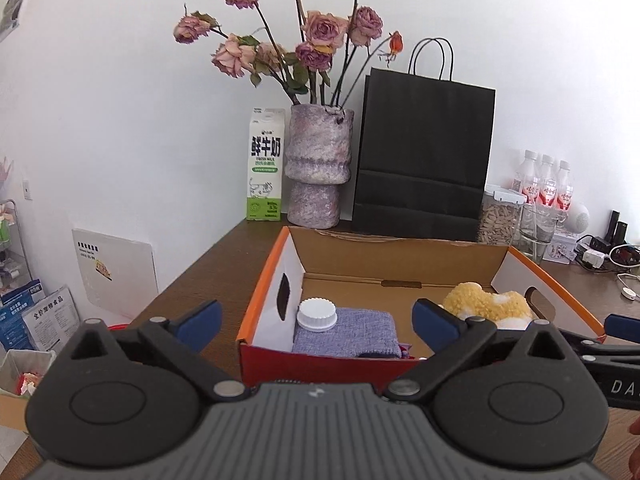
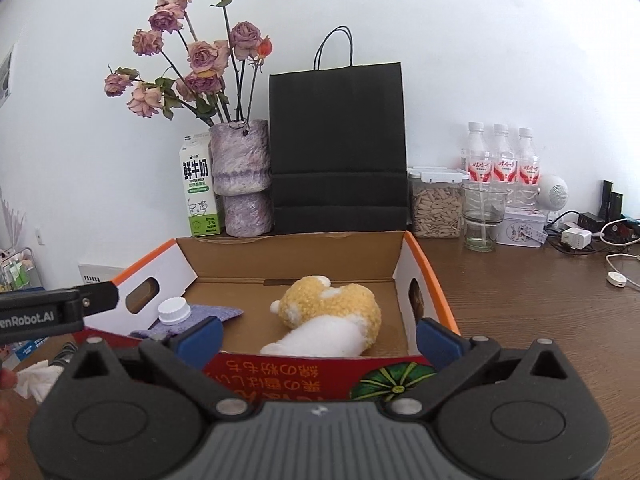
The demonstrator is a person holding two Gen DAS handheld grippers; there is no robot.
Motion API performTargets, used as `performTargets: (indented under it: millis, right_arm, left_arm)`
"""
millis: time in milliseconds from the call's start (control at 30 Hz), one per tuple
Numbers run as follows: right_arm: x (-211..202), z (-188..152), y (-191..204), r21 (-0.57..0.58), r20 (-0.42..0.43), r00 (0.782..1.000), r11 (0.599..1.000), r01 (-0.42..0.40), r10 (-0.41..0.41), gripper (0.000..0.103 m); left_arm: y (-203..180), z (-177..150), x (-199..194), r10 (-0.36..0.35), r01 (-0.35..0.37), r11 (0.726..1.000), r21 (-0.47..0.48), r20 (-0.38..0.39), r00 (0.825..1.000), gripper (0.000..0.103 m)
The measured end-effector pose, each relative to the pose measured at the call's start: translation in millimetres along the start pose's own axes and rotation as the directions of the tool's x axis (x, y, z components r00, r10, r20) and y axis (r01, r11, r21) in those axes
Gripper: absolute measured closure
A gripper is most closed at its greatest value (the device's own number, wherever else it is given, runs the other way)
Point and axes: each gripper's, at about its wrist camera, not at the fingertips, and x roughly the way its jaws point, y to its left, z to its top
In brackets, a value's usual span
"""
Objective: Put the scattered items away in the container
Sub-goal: 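Lower both caps into the box onto the pouch and open both grippers, then move both grippers back toward the crumpled tissue and cotton-buds box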
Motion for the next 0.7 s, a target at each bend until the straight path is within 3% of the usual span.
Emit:
performTargets:
  millis: [200,700]
  right_arm:
    - [-27,-12,-7,-0.053,0.000,1.000,0.999,-0.009,0.009,0.000]
    - [-73,-64,-3,-0.126,-0.100,0.995,0.992,-0.027,0.014,0.000]
  left_arm:
    - [19,-14,-28,0.016,-0.016,1.000,0.002,0.039,0.999,0.000]
    - [70,-56,-59,0.006,-0.011,0.998,-0.070,-0.062,0.998,0.000]
